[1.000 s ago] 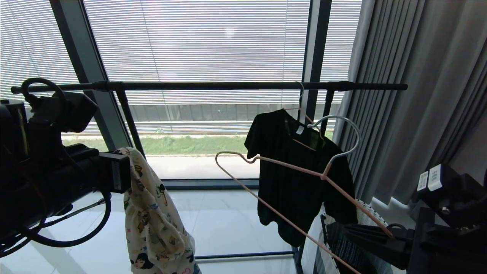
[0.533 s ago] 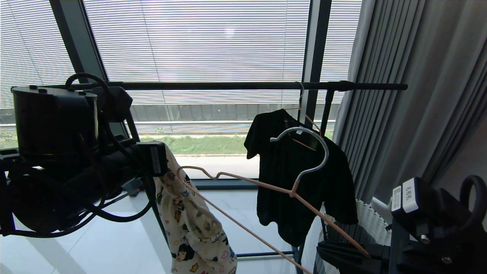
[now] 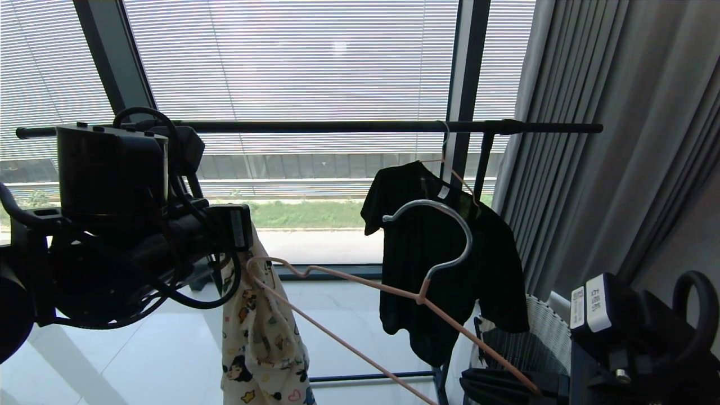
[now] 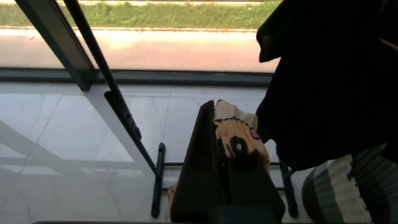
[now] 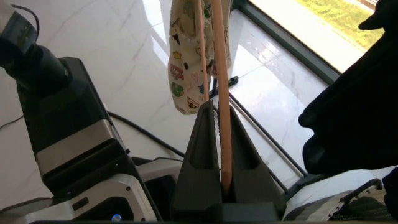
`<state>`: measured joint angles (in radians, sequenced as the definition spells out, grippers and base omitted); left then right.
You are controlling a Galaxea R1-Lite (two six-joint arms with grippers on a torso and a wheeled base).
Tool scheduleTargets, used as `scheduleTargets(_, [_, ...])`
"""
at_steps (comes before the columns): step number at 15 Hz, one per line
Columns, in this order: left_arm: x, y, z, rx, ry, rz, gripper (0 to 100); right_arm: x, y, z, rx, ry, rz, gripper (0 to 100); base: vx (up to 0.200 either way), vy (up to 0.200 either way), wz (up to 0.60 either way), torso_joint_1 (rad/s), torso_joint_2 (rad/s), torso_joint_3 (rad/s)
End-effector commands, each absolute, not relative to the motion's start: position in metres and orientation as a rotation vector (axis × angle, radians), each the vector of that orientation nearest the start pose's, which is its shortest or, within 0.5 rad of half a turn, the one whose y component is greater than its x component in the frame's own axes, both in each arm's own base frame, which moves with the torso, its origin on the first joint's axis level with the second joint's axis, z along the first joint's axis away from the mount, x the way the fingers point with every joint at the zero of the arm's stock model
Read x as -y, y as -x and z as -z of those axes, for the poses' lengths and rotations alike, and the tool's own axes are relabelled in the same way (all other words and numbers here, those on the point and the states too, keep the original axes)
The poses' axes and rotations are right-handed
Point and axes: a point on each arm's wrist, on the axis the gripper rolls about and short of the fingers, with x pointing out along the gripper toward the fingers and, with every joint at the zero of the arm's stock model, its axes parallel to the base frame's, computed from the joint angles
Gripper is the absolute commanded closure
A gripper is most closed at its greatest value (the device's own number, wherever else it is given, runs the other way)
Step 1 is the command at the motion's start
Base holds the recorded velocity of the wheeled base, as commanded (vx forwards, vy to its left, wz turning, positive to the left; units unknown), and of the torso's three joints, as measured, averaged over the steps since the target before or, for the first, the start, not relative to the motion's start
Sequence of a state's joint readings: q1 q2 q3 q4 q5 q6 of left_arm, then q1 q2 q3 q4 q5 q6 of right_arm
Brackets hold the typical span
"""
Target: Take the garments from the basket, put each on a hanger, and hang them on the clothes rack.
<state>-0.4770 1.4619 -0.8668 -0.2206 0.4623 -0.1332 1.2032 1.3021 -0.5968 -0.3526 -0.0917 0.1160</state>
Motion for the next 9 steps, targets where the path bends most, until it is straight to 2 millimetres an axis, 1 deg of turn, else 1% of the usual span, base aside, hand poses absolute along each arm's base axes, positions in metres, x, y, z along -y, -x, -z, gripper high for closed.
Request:
scheduleTargets(1, [0.106,-0.225,-0.227,-0.332,-0.037,-0.005,100,-0.187,-0.074,-0.196,-0.367,0.127,-1.079,100,0.0,0.0,0.0,0.0,0.0,0.0])
scheduleTargets(5, [0.109,-0.22,-0.229,-0.324,-0.039,0.015,100,-0.196,-0.08,-0.187,-0.398,0.145,-1.054,100,0.0,0.0,0.0,0.0,0.0,0.0])
scheduleTargets(7, [0.111,-0.218,-0.229,-0.322,-0.04,0.028,100,-0.2,-0.089,-0.185,-0.389,0.134,-1.024,100,0.0,0.0,0.0,0.0,0.0,0.0])
scheduleTargets(8, [0.114,-0.217,-0.229,-0.322,-0.042,0.038,100,-0.203,-0.098,-0.184,-0.368,0.115,-0.998,100,0.0,0.0,0.0,0.0,0.0,0.0])
scheduleTargets(9, [0.116,-0.216,-0.229,-0.322,-0.044,0.047,100,-0.207,-0.102,-0.185,-0.355,0.104,-0.991,100,0.0,0.0,0.0,0.0,0.0,0.0])
